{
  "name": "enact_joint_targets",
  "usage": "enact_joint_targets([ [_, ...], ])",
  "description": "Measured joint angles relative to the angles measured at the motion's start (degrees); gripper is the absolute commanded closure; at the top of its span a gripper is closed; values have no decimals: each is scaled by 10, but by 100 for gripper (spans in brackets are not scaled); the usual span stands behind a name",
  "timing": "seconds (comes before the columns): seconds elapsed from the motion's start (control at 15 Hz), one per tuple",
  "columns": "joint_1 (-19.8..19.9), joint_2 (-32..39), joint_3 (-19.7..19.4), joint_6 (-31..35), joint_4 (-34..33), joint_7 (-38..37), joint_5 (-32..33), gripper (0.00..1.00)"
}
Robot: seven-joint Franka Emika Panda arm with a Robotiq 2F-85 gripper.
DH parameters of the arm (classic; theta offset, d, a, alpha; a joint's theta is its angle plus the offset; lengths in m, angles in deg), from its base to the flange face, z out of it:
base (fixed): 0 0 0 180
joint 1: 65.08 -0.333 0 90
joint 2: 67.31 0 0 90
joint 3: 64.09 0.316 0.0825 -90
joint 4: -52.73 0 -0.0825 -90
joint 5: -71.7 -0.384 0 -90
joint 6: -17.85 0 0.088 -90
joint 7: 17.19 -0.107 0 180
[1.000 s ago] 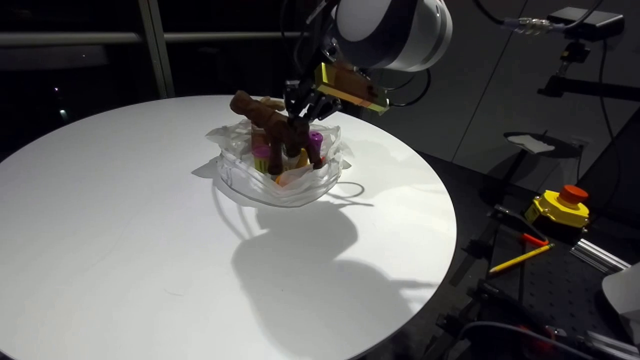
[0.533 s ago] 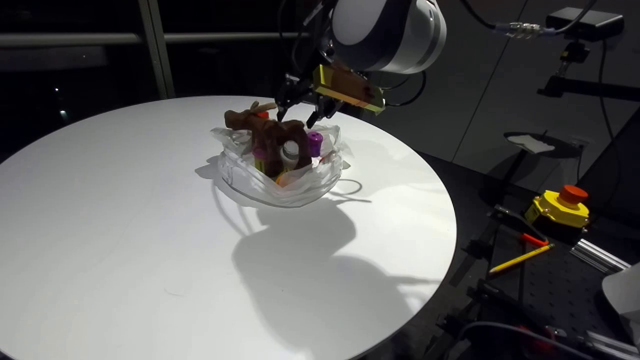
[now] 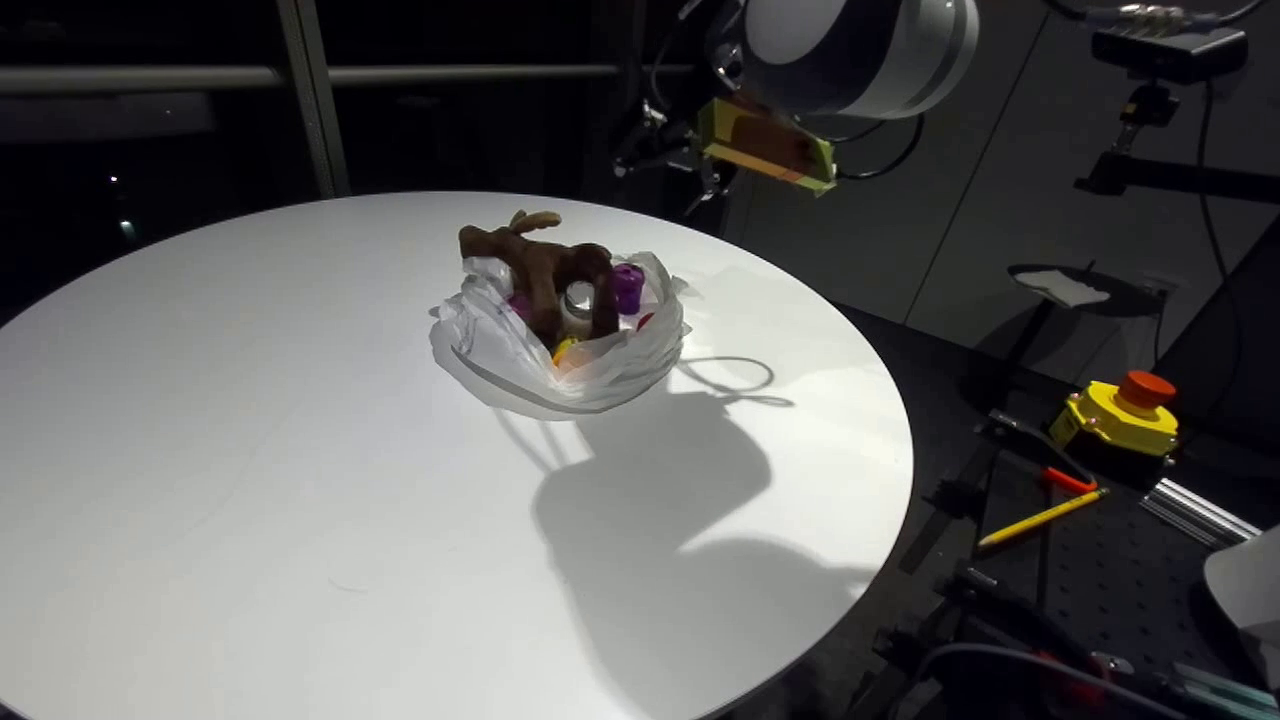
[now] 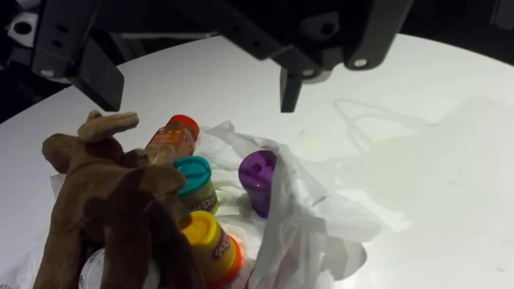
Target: Pick up the objects from the table and put them on the plastic
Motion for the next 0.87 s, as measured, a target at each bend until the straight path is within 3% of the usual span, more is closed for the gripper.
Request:
enact_joint_targets([
  [0.27,-144,-72,-180,-46,67,0,18,0],
  [0.53,-272,-98,-350,-186,88,-53,161,0],
  [0.73,-325,-149,-396,-275,99,-103,263,0],
  [0.87,-333,-176,-401,-290,107,-107,275,0],
])
